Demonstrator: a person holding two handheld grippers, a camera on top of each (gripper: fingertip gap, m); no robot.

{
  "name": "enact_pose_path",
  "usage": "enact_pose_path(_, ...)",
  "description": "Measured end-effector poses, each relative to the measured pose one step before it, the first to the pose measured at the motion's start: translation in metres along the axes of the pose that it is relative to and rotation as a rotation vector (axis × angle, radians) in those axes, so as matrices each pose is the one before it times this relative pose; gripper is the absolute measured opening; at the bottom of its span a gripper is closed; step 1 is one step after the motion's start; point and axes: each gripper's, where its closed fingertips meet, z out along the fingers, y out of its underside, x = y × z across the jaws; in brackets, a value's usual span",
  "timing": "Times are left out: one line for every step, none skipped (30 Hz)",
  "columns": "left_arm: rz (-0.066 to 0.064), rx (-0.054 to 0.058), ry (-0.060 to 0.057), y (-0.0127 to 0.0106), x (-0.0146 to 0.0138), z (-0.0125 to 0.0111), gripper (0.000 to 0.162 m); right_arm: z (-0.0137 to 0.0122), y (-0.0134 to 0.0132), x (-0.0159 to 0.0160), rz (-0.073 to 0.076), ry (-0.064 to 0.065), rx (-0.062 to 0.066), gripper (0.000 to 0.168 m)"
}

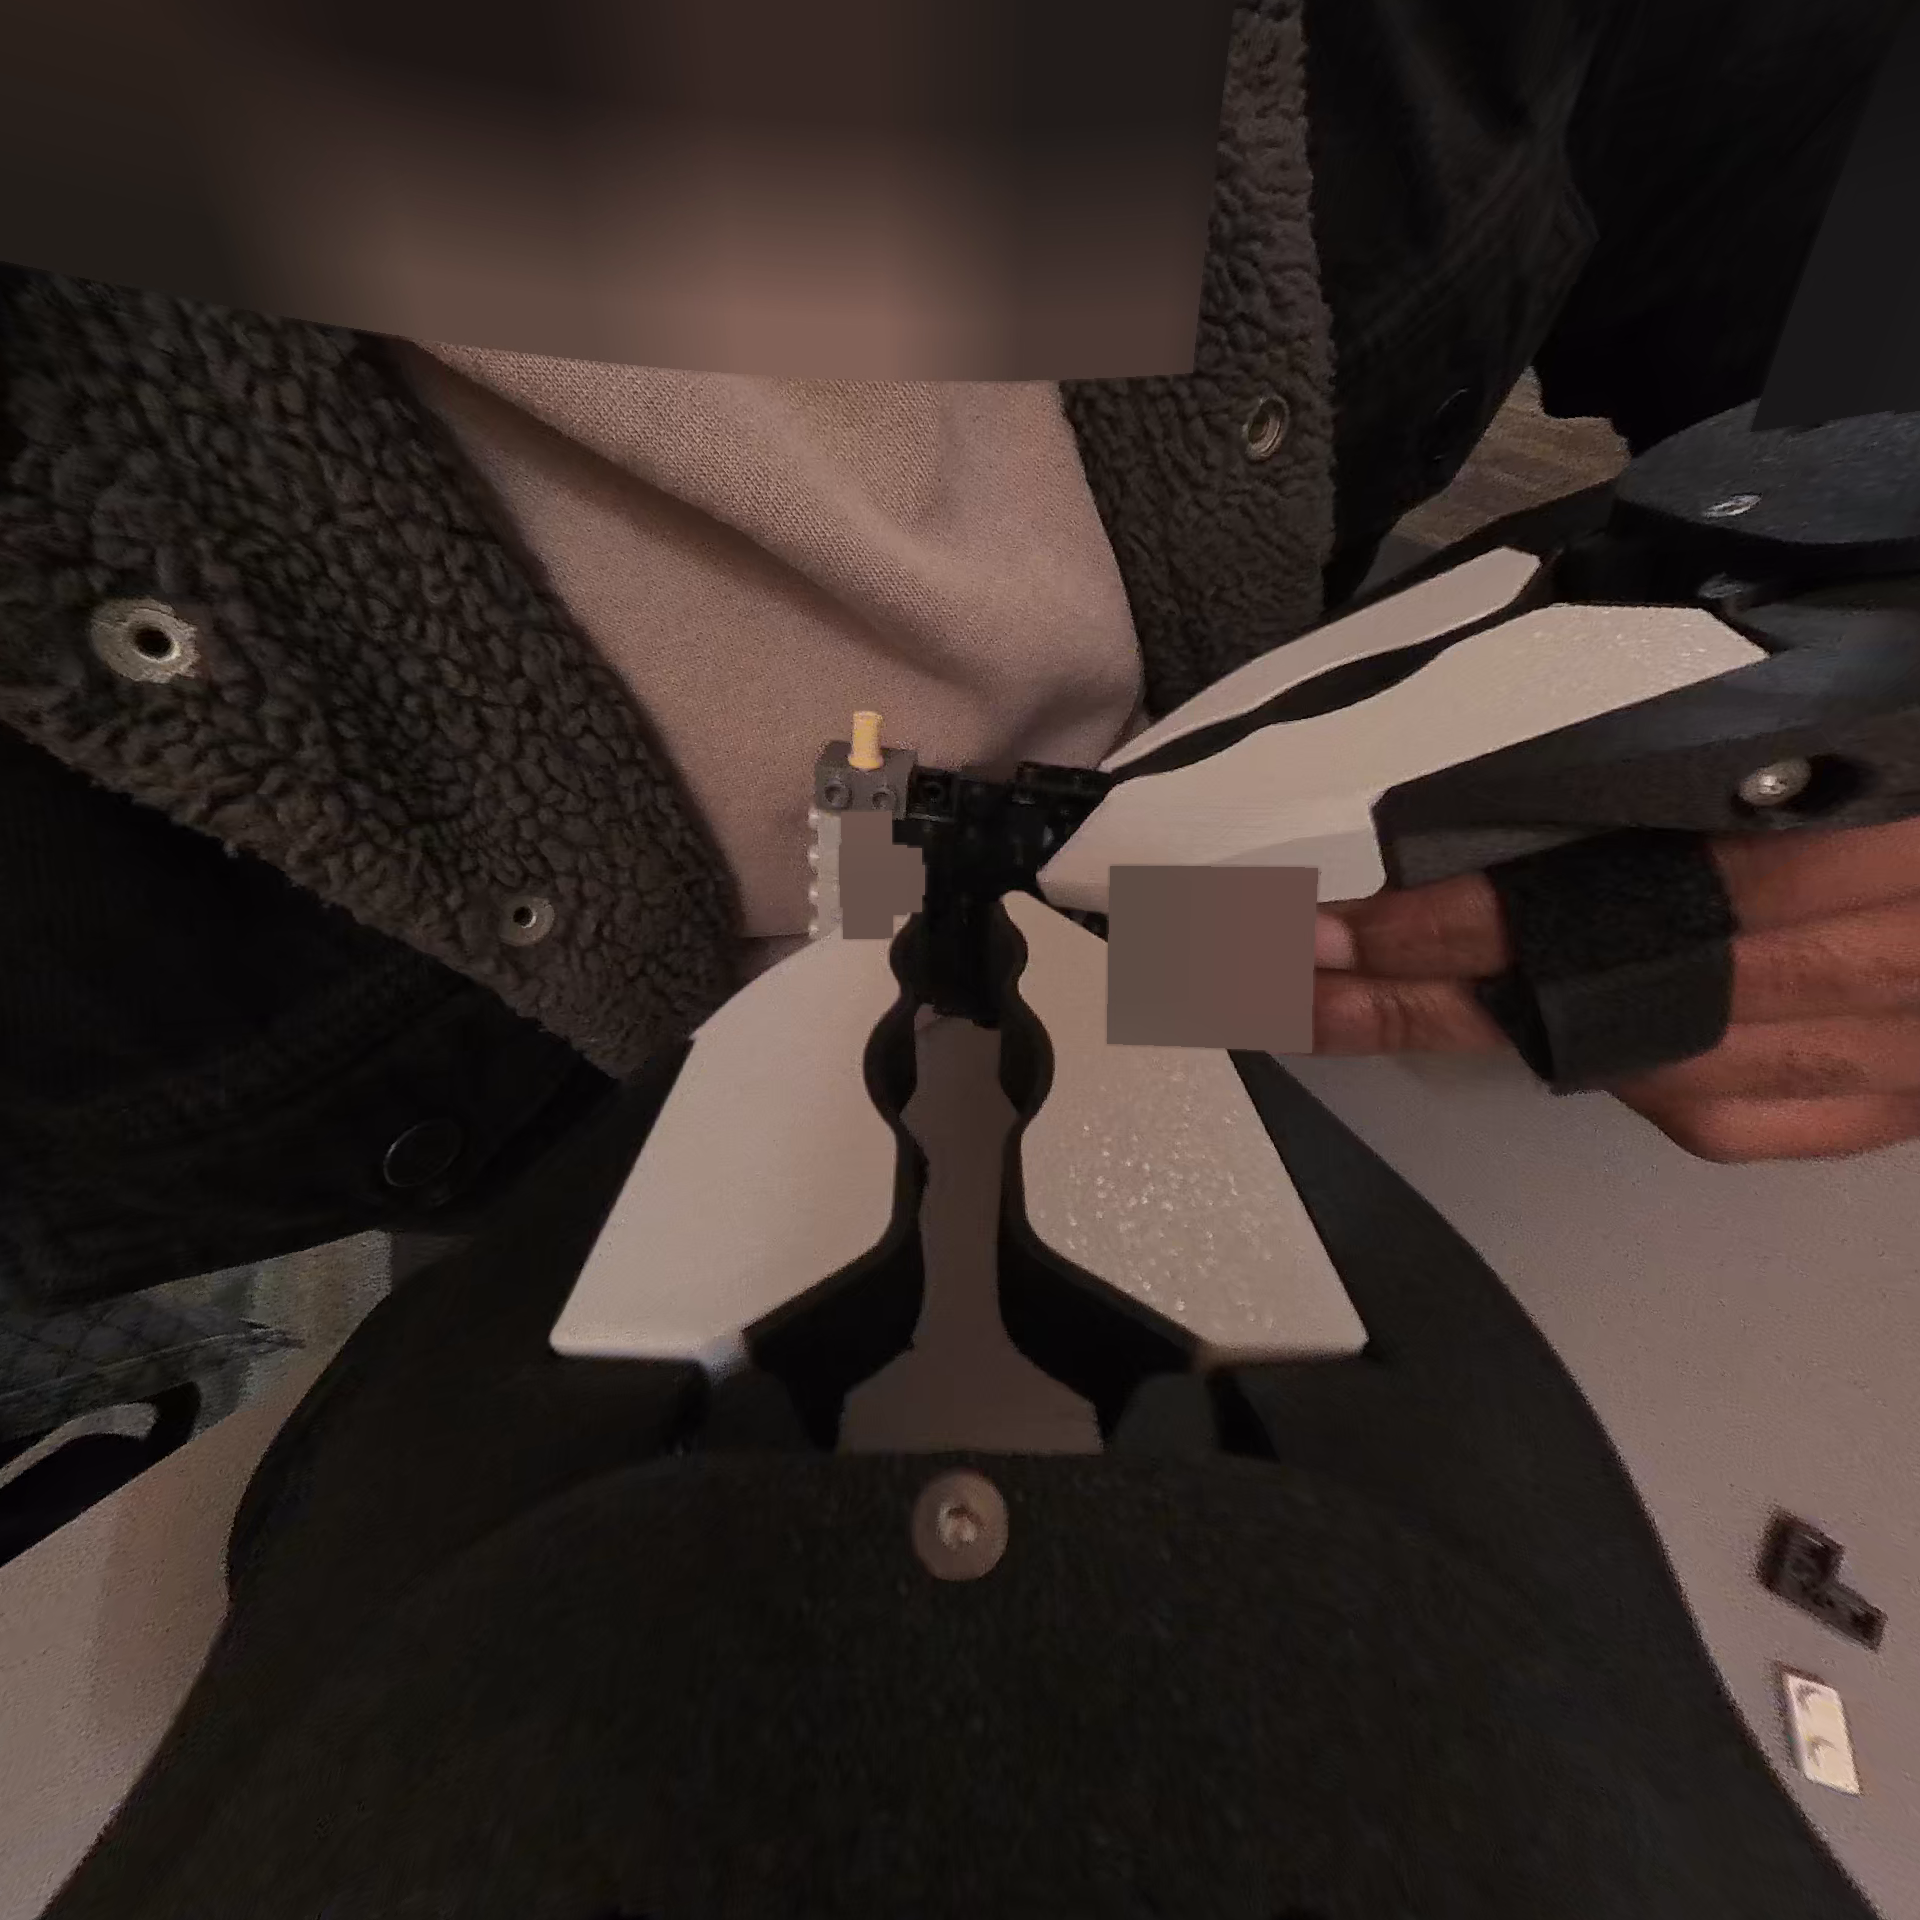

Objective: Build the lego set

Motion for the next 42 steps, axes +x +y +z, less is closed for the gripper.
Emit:
enact_pose_path(-0.0026,-0.0003,0.0011,0.00018,-0.00047,-0.00028,0.011,0.00024,-0.00136,-0.00096,0.0000,-0.0071,0.0047,0.011)
enact_pose_path(-0.0026,0.0014,0.0001,-0.00013,-0.00052,-0.00046,0.011,0.00055,-0.00032,0.00092,-0.0053,0.0057,-0.0031,0.011)
enact_pose_path(0.0004,-0.0031,0.0029,0.00046,0.00015,-0.00013,0.011,0.00040,0.00042,0.00087,-0.0070,0.0048,-0.0076,0.010)
enact_pose_path(-0.0005,-0.0009,0.0032,0.00017,0.00035,0.00044,0.011,0.00046,0.00009,0.00035,-0.0034,-0.0008,-0.0037,0.010)
enact_pose_path(-0.0024,0.0021,0.0042,-0.00035,0.00024,0.00039,0.011,0.00036,-0.00030,0.00006,-0.0040,-0.0031,-0.0015,0.009)
enact_pose_path(-0.0038,0.0030,0.0050,-0.00028,0.00020,0.00046,0.011,0.00037,-0.00006,-0.00013,-0.0027,-0.0059,-0.0049,0.008)
enact_pose_path(-0.0045,0.0036,0.0052,-0.00022,-0.00009,0.00049,0.011,0.00006,-0.00010,-0.00023,-0.0037,-0.0088,-0.0073,0.007)
enact_pose_path(-0.0071,0.0059,0.0064,-0.00035,-0.00031,0.00020,0.011,0.00007,-0.00017,-0.00036,-0.0025,-0.0101,-0.0095,0.007)
enact_pose_path(-0.0076,0.0040,0.0069,0.00007,-0.00015,0.00009,0.011,0.00004,0.00026,-0.00018,-0.0027,-0.0069,-0.0118,0.007)
enact_pose_path(-0.0035,0.0020,0.0022,0.00031,-0.00042,0.00000,0.011,-0.00025,0.00038,0.00002,-0.0016,-0.0039,-0.0127,0.006)
enact_pose_path(-0.0050,0.0016,-0.0011,0.00018,-0.00068,-0.00035,0.011,-0.00064,0.00025,0.00028,0.0020,0.0006,-0.0092,0.006)
enact_pose_path(-0.0088,0.0057,-0.0027,-0.00029,-0.00095,-0.00110,0.011,-0.00096,-0.00046,0.00075,0.0007,0.0079,-0.0004,0.006)
enact_pose_path(-0.0110,0.0066,-0.0030,-0.00034,-0.00101,-0.00125,0.011,-0.00112,-0.00071,0.00095,0.0008,0.0092,0.0068,0.006)
enact_pose_path(-0.0070,-0.0005,0.0001,0.00064,-0.00042,-0.00047,0.011,-0.00037,0.00043,0.00077,0.0035,0.0059,0.0014,0.006)
enact_pose_path(-0.0015,-0.0066,0.0041,0.00164,0.00042,0.00031,0.011,0.00085,0.00143,0.00034,0.0068,-0.0003,-0.0042,0.006)
enact_pose_path(-0.0022,-0.0058,0.0068,0.00155,0.00076,0.00107,0.011,0.00170,0.00125,-0.00020,0.0080,-0.0077,-0.0050,0.006)
enact_pose_path(-0.0071,-0.0010,0.0084,0.00121,0.00080,0.00119,0.011,0.00082,0.00155,-0.00062,0.0073,-0.0106,-0.0060,0.006)
enact_pose_path(-0.0121,0.0025,0.0099,0.00082,0.00066,0.00085,0.011,0.00059,0.00137,-0.00031,0.0039,-0.0044,-0.0075,0.006)
enact_pose_path(-0.0150,0.0074,0.0101,0.00007,0.00061,0.00031,0.011,0.00150,-0.00142,0.00050,-0.0030,0.0007,-0.0003,0.005)
enact_pose_path(-0.0069,0.0018,0.0078,0.00035,0.00071,0.00029,0.011,0.00061,0.00013,0.00037,-0.0035,0.0038,0.0017,0.005)
enact_pose_path(-0.0008,-0.0127,0.0042,0.00209,0.00063,0.00077,0.011,0.00100,0.00264,0.00048,-0.0036,0.0051,-0.0094,0.005)
enact_pose_path(-0.0032,-0.0109,0.0057,0.00238,0.00095,0.00078,0.011,0.00118,0.00296,0.00067,-0.0022,0.0044,-0.0105,0.005)
enact_pose_path(-0.0101,-0.0028,0.0081,0.00184,0.00115,0.00044,0.011,0.00121,0.00200,0.00081,0.0065,0.0007,-0.0051,0.005)
enact_pose_path(-0.0138,0.0013,0.0070,0.00152,0.00087,0.00009,0.011,0.00041,0.00101,0.00145,0.0100,-0.0024,0.0002,0.004)
enact_pose_path(-0.0057,-0.0074,0.0038,0.00236,0.00070,0.00048,0.011,0.00078,0.00277,0.00145,0.0016,0.0052,-0.0086,0.004)
enact_pose_path(-0.0038,-0.0012,0.0029,0.00099,0.00074,0.00079,0.011,0.00084,0.00177,-0.00004,-0.0055,0.0030,-0.0027,0.004)
enact_pose_path(-0.0021,0.0006,0.0037,0.00023,0.00067,0.00103,0.011,0.00027,0.00055,-0.00068,-0.0037,-0.0030,0.0026,0.004)
enact_pose_path(0.0022,-0.0028,0.0030,0.00051,0.00042,0.00089,0.011,0.00063,0.00108,-0.00026,-0.0042,-0.0015,-0.0011,0.004)
enact_pose_path(-0.0021,-0.0075,0.0050,0.00110,0.00060,0.00100,0.012,0.00078,0.00168,-0.00025,-0.0047,0.0042,-0.0043,0.004)
enact_pose_path(0.0023,-0.0055,0.0013,0.00063,0.00063,0.00084,0.011,0.00082,0.00156,-0.00009,-0.0032,0.0043,0.0011,0.004)
enact_pose_path(0.0013,-0.0032,0.0022,0.00035,0.00097,0.00074,0.011,-0.00080,0.00126,-0.00038,-0.0025,0.0055,0.0056,0.003)
enact_pose_path(-0.0006,-0.0081,-0.0090,0.00142,-0.00066,-0.00032,0.011,-0.00193,-0.00040,-0.00185,0.0025,-0.0062,0.0159,0.000)
enact_pose_path(-0.0017,-0.0013,-0.0101,0.00033,-0.00069,-0.00122,0.011,-0.00205,0.00055,0.00089,-0.0004,0.0191,0.0162,0.000)
enact_pose_path(0.0023,0.0103,-0.0017,-0.00211,0.00080,-0.00108,0.011,-0.00135,0.00539,0.00217,0.0134,0.0162,-0.0122,0.000)
enact_pose_path(0.0051,0.0003,-0.0005,-0.00130,0.00057,-0.00045,0.011,-0.00173,0.00630,0.00176,0.0106,0.0178,-0.0016,0.000)
enact_pose_path(0.0050,-0.0119,-0.0033,0.00089,-0.00041,-0.00019,0.011,-0.00321,-0.00068,-0.00105,0.0120,0.0042,0.0263,0.000)
enact_pose_path(0.0077,-0.0088,-0.0127,0.00138,-0.00181,-0.00074,0.011,-0.00504,0.00272,0.00297,0.0124,0.0276,0.0232,0.000)
enact_pose_path(0.0030,-0.0098,-0.0156,0.00198,-0.00256,-0.00073,0.011,-0.00507,-0.00191,0.00679,0.0140,0.0558,0.0296,0.000)
enact_pose_path(0.0066,-0.0245,-0.0209,0.00376,-0.00344,-0.00059,0.011,-0.00362,-0.00281,0.00348,0.0195,0.0377,0.0269,0.000)
enact_pose_path(0.0195,-0.0359,-0.0298,0.00441,-0.00409,-0.00053,0.011,-0.00241,-0.00063,0.00284,0.0176,0.0393,0.0102,0.000)
enact_pose_path(0.0208,-0.0257,-0.0228,0.00217,-0.00241,-0.00057,0.011,-0.00411,0.00192,0.00616,0.0168,0.0653,0.0140,0.000)
enact_pose_path(0.0206,-0.0180,-0.0301,0.00077,-0.00291,-0.00058,0.011,-0.00590,0.00159,0.00509,0.0289,0.0514,0.0318,0.005)
